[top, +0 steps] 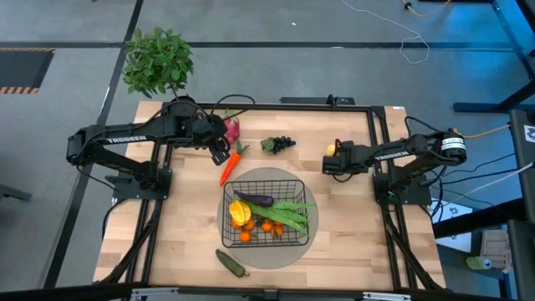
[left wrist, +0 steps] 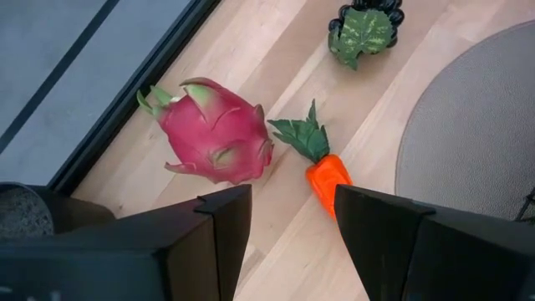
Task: Build produce basket
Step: Put the pear into the black basket
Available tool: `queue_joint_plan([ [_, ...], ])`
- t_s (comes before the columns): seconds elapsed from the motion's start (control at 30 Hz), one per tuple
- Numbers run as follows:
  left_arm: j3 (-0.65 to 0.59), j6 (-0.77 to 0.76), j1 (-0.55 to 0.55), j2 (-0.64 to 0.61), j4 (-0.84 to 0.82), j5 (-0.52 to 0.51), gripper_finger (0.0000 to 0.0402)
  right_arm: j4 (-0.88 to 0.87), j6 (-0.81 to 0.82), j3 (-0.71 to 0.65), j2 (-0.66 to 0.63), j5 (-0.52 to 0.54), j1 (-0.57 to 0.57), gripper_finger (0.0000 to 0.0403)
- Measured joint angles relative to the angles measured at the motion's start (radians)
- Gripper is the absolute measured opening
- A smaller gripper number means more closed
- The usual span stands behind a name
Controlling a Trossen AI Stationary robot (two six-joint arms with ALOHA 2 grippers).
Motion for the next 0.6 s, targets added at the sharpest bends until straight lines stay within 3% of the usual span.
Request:
queue_joint_plan([
  [0.3, 0.0, 0.0, 0.0, 0.0, 0.0, 0.0, 0.0162, 0.003, -0.031, 0.08, 0.0, -0.13, 0.027, 0.0135],
  [0.6, 0.0, 0.0, 0.0, 0.0, 0.0, 0.0, 0.0162, -0.007, -0.01, 0.064, 0.0, -0.006, 0.017, 0.0135],
])
